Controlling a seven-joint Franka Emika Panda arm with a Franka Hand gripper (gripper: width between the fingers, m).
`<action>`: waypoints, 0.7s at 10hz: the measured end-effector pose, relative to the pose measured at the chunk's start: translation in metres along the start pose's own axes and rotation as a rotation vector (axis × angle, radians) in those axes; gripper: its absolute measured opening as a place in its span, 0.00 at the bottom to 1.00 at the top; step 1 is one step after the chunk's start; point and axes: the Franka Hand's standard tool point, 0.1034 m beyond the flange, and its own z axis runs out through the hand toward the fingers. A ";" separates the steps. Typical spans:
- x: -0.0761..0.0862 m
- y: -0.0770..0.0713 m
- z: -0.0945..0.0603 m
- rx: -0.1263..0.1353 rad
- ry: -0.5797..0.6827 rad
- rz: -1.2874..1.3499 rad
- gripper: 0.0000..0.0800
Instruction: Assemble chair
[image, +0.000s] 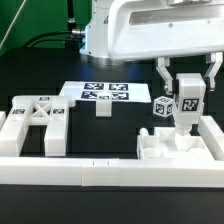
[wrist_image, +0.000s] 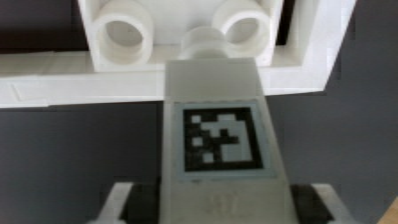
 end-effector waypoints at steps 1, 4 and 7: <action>-0.001 -0.001 0.001 0.001 -0.001 -0.001 0.36; -0.010 -0.021 0.014 0.008 0.017 0.004 0.36; -0.004 -0.020 0.014 0.006 0.083 0.000 0.36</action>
Offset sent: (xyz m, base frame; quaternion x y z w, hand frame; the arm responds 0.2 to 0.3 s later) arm 0.0057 0.0158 -0.0060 0.0099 0.0156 0.0143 0.9997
